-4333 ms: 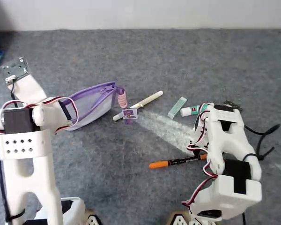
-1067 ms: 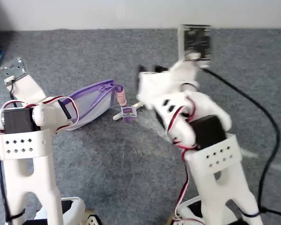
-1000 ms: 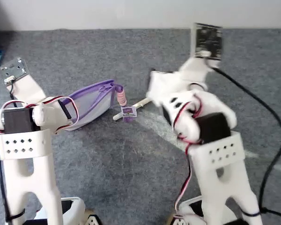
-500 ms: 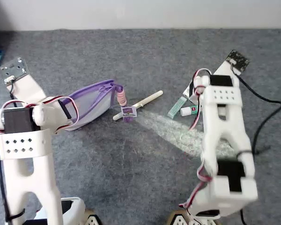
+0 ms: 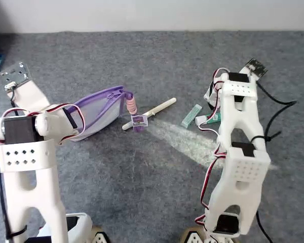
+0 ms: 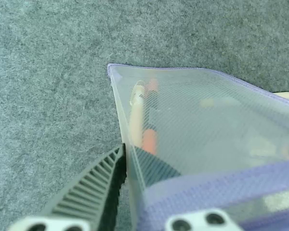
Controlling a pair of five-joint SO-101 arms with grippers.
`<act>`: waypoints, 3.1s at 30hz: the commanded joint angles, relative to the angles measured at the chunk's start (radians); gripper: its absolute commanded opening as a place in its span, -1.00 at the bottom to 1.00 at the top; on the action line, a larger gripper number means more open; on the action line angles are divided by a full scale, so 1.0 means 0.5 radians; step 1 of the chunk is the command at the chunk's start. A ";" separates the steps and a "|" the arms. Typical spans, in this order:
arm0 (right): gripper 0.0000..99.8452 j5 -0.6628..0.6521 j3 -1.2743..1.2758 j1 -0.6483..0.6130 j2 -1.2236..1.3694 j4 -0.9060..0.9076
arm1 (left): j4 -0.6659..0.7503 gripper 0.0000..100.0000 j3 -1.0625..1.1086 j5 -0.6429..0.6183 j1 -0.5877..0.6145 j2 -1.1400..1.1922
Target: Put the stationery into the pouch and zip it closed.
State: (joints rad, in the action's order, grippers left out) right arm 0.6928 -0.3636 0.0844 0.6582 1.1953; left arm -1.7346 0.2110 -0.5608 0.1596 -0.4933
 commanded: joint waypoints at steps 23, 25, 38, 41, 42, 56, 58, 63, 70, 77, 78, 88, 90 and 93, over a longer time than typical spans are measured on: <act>-0.98 -0.301 -1.258 0.008 -0.100 1.204 | -0.006 -0.98 -0.023 -0.025 0.000 0.046; -0.98 -0.420 -1.234 -0.060 -0.256 1.204 | -0.006 -0.98 -0.023 -0.025 0.000 0.046; -0.99 -0.752 -0.353 -0.652 -1.643 1.195 | -0.006 -0.98 -0.023 -0.025 0.006 0.046; -0.99 -0.878 -0.331 -0.848 -1.892 1.183 | -0.006 -0.98 -0.023 -0.025 0.006 0.046; -0.99 -0.918 -0.331 -0.931 -1.972 1.183 | -0.006 -0.98 -0.023 -0.025 0.006 0.046; -0.99 -0.985 -0.061 -1.634 -2.496 0.612 | -0.003 -0.98 -0.023 -0.025 0.000 0.046; -0.99 -0.985 0.107 -1.637 -2.558 0.468 | -0.003 -0.98 -0.023 -0.025 0.000 0.046; -0.99 -0.994 0.733 -1.640 -2.828 -0.118 | -0.003 -0.98 -0.023 -0.025 0.003 0.046; -0.99 -1.188 1.611 -1.649 -3.101 -1.370 | -0.003 -0.98 -0.023 -0.025 0.006 0.046; -0.98 -1.313 1.946 -1.827 -2.990 -1.987 | -0.003 -0.98 -0.023 -0.025 0.006 0.046; -0.98 -1.329 1.970 -1.834 -2.954 -2.079 | -0.003 -0.98 -0.023 -0.025 0.006 0.046; -0.98 -1.387 2.209 -1.834 -2.634 -2.466 | -0.003 -0.98 -0.023 -0.028 0.009 0.046; -0.98 -1.390 2.289 -1.834 -2.638 -2.453 | -0.003 -0.98 -0.023 -0.028 0.009 0.046; -0.92 -1.504 2.348 -1.834 -2.638 -2.380 | -0.003 -0.98 -0.023 -0.028 0.009 0.046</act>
State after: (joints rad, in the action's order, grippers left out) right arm -0.0115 0.8147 -0.8255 -0.6613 -0.0092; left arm -1.7346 0.2110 -0.5608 0.1565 -0.4933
